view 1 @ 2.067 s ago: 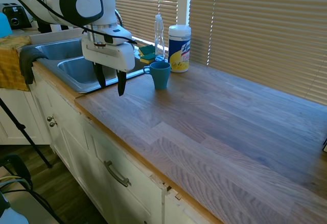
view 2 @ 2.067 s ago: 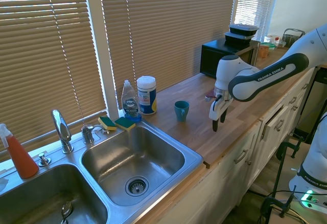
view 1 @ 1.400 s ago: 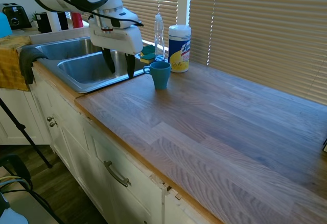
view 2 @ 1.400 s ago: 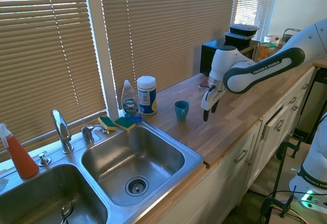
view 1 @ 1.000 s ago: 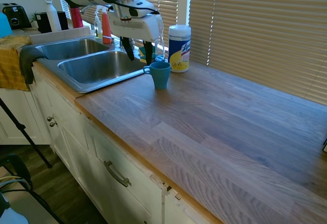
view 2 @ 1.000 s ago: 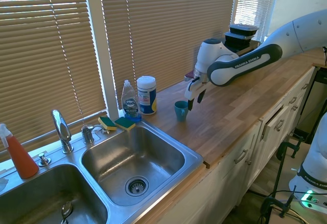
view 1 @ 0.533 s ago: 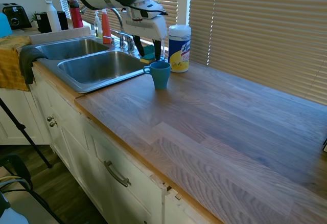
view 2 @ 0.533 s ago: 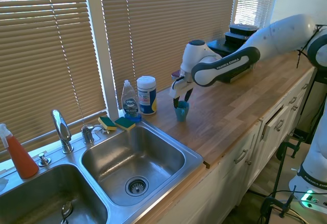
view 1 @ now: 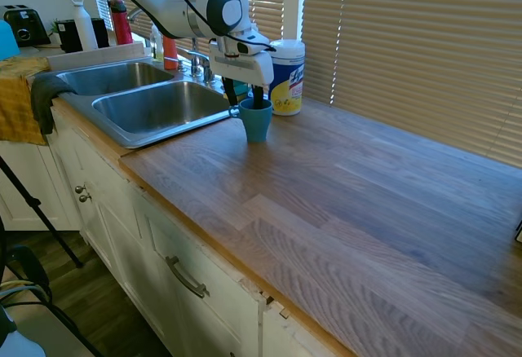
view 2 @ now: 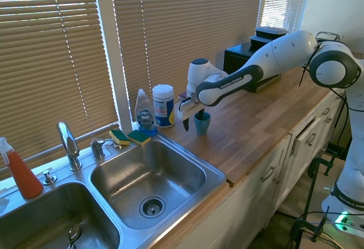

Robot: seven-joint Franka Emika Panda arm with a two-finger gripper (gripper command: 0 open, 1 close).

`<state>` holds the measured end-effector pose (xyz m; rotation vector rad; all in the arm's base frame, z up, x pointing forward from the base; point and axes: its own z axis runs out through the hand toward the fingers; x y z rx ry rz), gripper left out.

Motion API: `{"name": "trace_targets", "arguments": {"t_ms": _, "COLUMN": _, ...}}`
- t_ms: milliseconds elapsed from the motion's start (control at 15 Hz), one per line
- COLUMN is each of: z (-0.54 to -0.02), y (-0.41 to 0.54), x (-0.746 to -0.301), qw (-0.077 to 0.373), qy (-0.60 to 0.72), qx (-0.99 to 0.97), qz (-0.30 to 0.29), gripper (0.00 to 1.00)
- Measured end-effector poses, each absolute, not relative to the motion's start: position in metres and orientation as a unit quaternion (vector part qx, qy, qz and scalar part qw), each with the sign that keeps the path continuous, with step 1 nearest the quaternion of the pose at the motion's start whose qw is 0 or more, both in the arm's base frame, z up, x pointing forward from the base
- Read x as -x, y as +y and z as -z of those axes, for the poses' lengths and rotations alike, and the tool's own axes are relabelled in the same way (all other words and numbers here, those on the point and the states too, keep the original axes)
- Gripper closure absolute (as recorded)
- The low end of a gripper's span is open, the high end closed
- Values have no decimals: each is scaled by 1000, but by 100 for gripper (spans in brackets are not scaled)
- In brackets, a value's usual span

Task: Put the mug in the sink

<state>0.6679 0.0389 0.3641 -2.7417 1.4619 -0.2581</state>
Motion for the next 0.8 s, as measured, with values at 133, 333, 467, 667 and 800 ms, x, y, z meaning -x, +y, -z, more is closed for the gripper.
{"name": "trace_targets", "arguments": {"t_ms": 133, "z": -361, "y": 38, "x": -669, "qw": 14, "qy": 474, "qx": 877, "qz": 78, "gripper": 100}}
{"name": "trace_targets", "arguments": {"t_ms": 333, "z": -356, "y": 36, "x": -669, "qw": 16, "qy": 478, "qx": 875, "qz": 72, "gripper": 100}}
{"name": "trace_targets", "arguments": {"t_ms": 467, "z": -356, "y": 35, "x": -669, "qw": 15, "qy": 480, "qx": 874, "qz": 70, "gripper": 100}}
{"name": "trace_targets", "arguments": {"t_ms": 667, "z": -356, "y": 34, "x": -669, "qw": 14, "qy": 481, "qx": 874, "qz": 69, "gripper": 100}}
{"name": "trace_targets", "arguments": {"t_ms": 800, "z": -356, "y": 33, "x": -669, "qw": 13, "qy": 482, "qx": 873, "qz": 69, "gripper": 100}}
